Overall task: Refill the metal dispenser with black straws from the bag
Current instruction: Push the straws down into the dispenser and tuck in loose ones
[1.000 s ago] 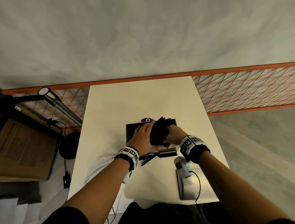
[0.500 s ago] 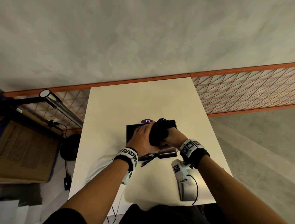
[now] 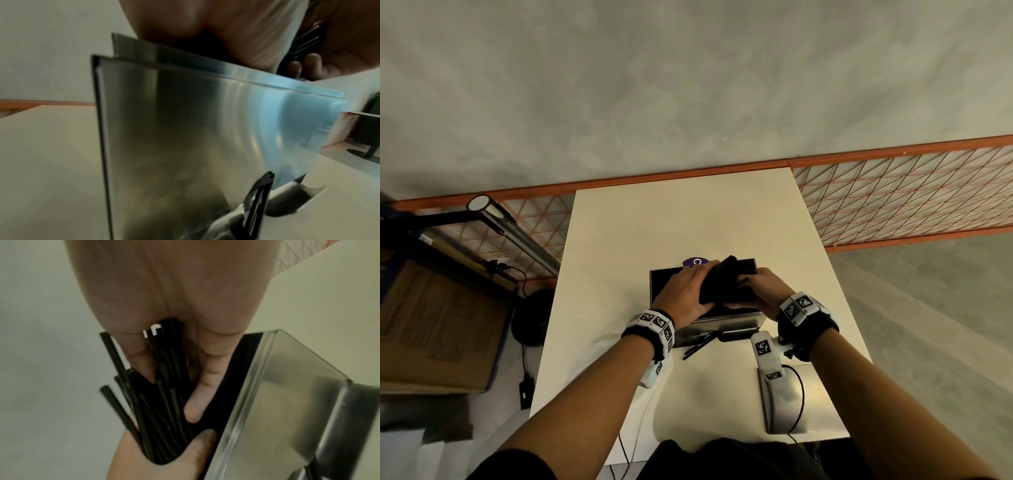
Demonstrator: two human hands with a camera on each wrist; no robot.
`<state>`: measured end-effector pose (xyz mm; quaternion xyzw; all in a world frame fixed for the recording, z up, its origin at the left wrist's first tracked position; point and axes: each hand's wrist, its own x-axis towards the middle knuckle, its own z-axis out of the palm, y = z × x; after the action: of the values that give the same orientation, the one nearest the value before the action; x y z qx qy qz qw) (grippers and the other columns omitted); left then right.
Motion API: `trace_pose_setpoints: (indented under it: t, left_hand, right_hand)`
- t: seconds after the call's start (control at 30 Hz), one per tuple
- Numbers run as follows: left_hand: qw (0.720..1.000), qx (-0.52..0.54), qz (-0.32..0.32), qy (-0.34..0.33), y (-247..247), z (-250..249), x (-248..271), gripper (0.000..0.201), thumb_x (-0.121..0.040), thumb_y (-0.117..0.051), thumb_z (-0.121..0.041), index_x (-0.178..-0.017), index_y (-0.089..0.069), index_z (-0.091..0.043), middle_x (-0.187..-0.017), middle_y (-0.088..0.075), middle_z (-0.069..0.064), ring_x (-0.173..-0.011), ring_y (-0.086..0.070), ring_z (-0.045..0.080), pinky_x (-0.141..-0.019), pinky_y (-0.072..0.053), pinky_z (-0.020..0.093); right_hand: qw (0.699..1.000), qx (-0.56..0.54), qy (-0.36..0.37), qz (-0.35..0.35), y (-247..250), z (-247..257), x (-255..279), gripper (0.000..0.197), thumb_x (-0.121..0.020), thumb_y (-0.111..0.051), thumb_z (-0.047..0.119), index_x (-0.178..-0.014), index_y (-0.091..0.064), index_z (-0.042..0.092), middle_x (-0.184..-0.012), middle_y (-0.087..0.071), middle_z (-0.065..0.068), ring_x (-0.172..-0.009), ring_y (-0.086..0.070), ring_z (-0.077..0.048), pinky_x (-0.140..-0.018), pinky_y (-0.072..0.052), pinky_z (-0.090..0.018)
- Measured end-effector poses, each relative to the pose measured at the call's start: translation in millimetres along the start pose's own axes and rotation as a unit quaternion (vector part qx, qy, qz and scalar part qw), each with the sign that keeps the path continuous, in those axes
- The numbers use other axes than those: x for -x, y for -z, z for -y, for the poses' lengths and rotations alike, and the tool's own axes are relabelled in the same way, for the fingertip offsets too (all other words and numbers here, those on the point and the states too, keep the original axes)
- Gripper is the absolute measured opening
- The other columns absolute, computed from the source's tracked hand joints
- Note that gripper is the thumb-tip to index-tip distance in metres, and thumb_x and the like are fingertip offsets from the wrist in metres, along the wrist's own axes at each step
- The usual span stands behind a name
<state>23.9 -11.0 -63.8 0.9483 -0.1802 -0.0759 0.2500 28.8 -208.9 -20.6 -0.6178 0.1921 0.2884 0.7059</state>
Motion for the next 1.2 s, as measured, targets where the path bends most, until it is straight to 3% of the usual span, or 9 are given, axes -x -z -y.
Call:
trace_pose_setpoints:
  t: [0.1, 0.23, 0.33, 0.43, 0.53, 0.73, 0.97, 1.1, 1.2]
  left_hand:
    - [1.000, -0.029, 0.002, 0.011, 2, -5, -4, 0.082, -0.088, -0.077, -0.023, -0.157, -0.032, -0.021, -0.140, -0.055, 0.010, -0.126, -0.053, 0.029, -0.104, -0.042, 0.037]
    - [0.998, -0.067, -0.005, 0.020, -1, -10, -8, 0.082, -0.085, -0.076, -0.018, -0.156, -0.033, -0.024, -0.140, -0.056, 0.006, -0.123, -0.056, 0.028, -0.099, -0.047, 0.041]
    - [0.996, -0.088, 0.000, 0.011, -5, -11, -10, 0.084, -0.083, -0.075, -0.015, -0.154, -0.032, -0.027, -0.140, -0.056, 0.002, -0.123, -0.056, 0.027, -0.092, -0.052, 0.042]
    - [0.995, -0.098, -0.002, 0.012, -6, -11, -12, 0.083, -0.082, -0.074, -0.015, -0.152, -0.032, -0.029, -0.140, -0.056, 0.000, -0.123, -0.056, 0.026, -0.088, -0.056, 0.044]
    - [0.994, -0.111, 0.006, 0.003, -8, -12, -13, 0.085, -0.082, -0.073, -0.012, -0.153, -0.031, -0.029, -0.141, -0.055, 0.000, -0.124, -0.055, 0.025, -0.090, -0.055, 0.043]
    - [0.991, -0.132, 0.025, -0.020, -11, -15, -22, 0.091, -0.079, -0.070, -0.005, -0.156, -0.027, -0.028, -0.141, -0.047, 0.002, -0.129, -0.046, 0.028, -0.089, -0.053, 0.043]
    - [0.994, -0.068, 0.061, -0.051, -13, -7, -23, 0.095, -0.078, -0.066, 0.003, -0.158, -0.026, -0.030, -0.144, -0.038, 0.006, -0.132, -0.038, 0.029, -0.106, -0.046, 0.042]
    - [0.997, -0.020, 0.056, -0.056, -20, -7, -23, 0.072, -0.086, -0.075, -0.018, -0.150, -0.041, -0.016, -0.147, -0.038, 0.008, -0.137, -0.036, 0.029, -0.114, -0.040, 0.047]
    - [0.998, 0.012, 0.043, -0.049, -22, -1, -17, 0.070, -0.094, -0.069, -0.045, -0.153, -0.040, -0.020, -0.147, -0.039, 0.005, -0.137, -0.035, 0.023, -0.116, -0.038, 0.043]
  right_hand:
    - [0.999, -0.020, 0.028, -0.042, 0, 1, -1, 0.022, -0.087, -0.055, -0.006, -0.105, -0.061, -0.017, -0.098, -0.063, -0.031, -0.091, -0.067, -0.043, -0.084, -0.058, -0.054]
    - [0.982, 0.006, 0.103, -0.156, 11, -4, -7, 0.019, -0.090, -0.057, 0.011, -0.089, -0.068, -0.004, -0.085, -0.067, -0.021, -0.071, -0.069, -0.032, -0.068, -0.061, -0.045]
    - [0.947, 0.102, 0.156, -0.261, 24, -9, -12, 0.031, -0.088, -0.054, 0.040, -0.086, -0.070, 0.014, -0.087, -0.072, -0.006, -0.085, -0.068, -0.027, -0.077, -0.058, -0.044]
    - [0.921, 0.157, 0.185, -0.305, 27, -10, -12, 0.033, -0.097, -0.048, 0.038, -0.106, -0.069, 0.013, -0.112, -0.066, -0.007, -0.107, -0.058, -0.027, -0.090, -0.041, -0.032]
    - [0.933, 0.118, 0.193, -0.279, 21, -12, -13, 0.037, -0.100, -0.045, 0.036, -0.126, -0.062, 0.015, -0.133, -0.057, -0.006, -0.125, -0.050, -0.023, -0.102, -0.034, -0.031]
    - [0.945, 0.147, 0.216, -0.197, -12, -32, -18, 0.047, -0.101, -0.046, 0.042, -0.141, -0.051, 0.017, -0.144, -0.052, -0.001, -0.132, -0.046, -0.019, -0.110, -0.034, -0.033]
    - [0.893, 0.237, 0.302, -0.235, -9, -38, -22, 0.034, -0.104, -0.044, 0.027, -0.130, -0.059, 0.010, -0.134, -0.058, -0.004, -0.121, -0.054, -0.019, -0.098, -0.035, -0.020]
    - [0.867, 0.331, 0.330, -0.172, -15, -44, -26, 0.032, -0.104, -0.044, 0.022, -0.128, -0.058, 0.007, -0.133, -0.056, -0.007, -0.120, -0.051, -0.018, -0.097, -0.027, -0.009]
    - [0.859, 0.346, 0.334, -0.176, -9, -46, -28, 0.035, -0.104, -0.042, 0.025, -0.130, -0.058, 0.009, -0.137, -0.053, -0.005, -0.123, -0.050, -0.015, -0.097, -0.026, -0.005]
